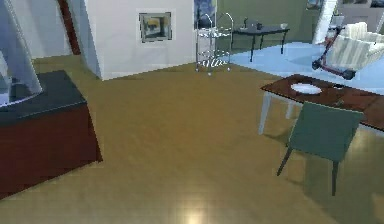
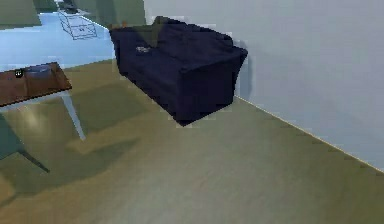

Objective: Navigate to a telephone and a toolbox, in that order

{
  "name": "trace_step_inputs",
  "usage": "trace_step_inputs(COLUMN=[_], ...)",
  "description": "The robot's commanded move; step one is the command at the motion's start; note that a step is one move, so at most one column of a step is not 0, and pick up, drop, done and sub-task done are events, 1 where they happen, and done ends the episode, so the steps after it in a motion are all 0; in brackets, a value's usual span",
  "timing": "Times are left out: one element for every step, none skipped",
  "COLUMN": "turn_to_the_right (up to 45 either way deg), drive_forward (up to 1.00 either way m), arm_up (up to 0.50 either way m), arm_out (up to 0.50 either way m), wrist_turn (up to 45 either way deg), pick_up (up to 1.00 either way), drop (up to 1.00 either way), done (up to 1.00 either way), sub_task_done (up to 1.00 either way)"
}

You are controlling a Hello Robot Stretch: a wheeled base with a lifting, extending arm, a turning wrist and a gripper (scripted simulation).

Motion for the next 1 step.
trace_step_inputs(turn_to_the_right=[0.0], drive_forward=[1.00], arm_up=[0.00], arm_out=[0.00], wrist_turn=[0.0], pick_up=[0.00], drop=[0.00], done=[0.00], sub_task_done=[0.00])
